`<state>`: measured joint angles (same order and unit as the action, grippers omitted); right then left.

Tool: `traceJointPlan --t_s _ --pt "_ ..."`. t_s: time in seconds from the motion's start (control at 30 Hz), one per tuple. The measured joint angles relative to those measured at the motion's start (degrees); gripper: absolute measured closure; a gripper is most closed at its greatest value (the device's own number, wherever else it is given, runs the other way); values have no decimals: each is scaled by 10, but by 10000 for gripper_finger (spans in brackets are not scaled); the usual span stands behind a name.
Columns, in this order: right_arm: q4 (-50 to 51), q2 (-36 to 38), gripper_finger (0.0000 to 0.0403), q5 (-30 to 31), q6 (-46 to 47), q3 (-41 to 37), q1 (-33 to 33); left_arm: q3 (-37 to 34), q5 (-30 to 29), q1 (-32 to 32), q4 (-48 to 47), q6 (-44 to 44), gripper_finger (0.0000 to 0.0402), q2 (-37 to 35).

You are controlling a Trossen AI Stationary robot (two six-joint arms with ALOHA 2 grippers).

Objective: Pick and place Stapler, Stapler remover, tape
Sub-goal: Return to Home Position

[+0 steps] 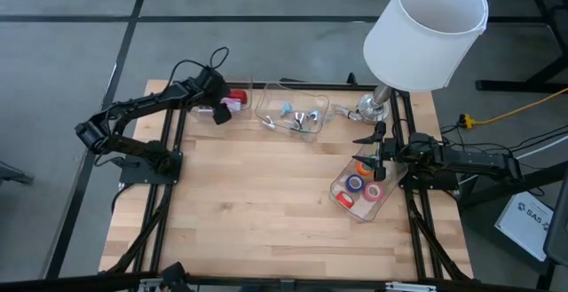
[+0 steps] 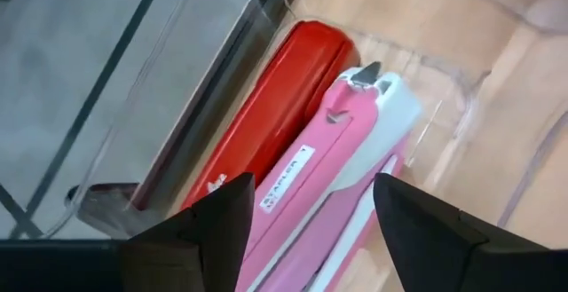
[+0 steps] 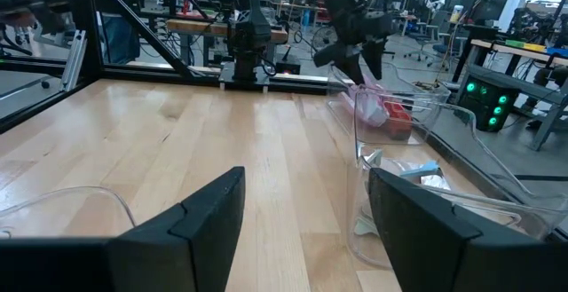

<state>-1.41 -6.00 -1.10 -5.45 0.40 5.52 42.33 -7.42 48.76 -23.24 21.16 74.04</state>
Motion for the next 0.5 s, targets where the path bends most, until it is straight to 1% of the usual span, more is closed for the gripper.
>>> traceJointPlan --t_s 0.07,0.2,0.37,0.5 --pt "0 0 163 0 0 0 0 0 4 -8 0 -9 173 0" --pt "0 0 163 0 0 0 0 0 65 -34 28 -7 171 -9" --pt "0 0 163 0 0 0 0 0 143 -88 125 -37 174 -25" --pt "0 0 163 0 0 0 0 0 209 -151 203 -69 175 -26"
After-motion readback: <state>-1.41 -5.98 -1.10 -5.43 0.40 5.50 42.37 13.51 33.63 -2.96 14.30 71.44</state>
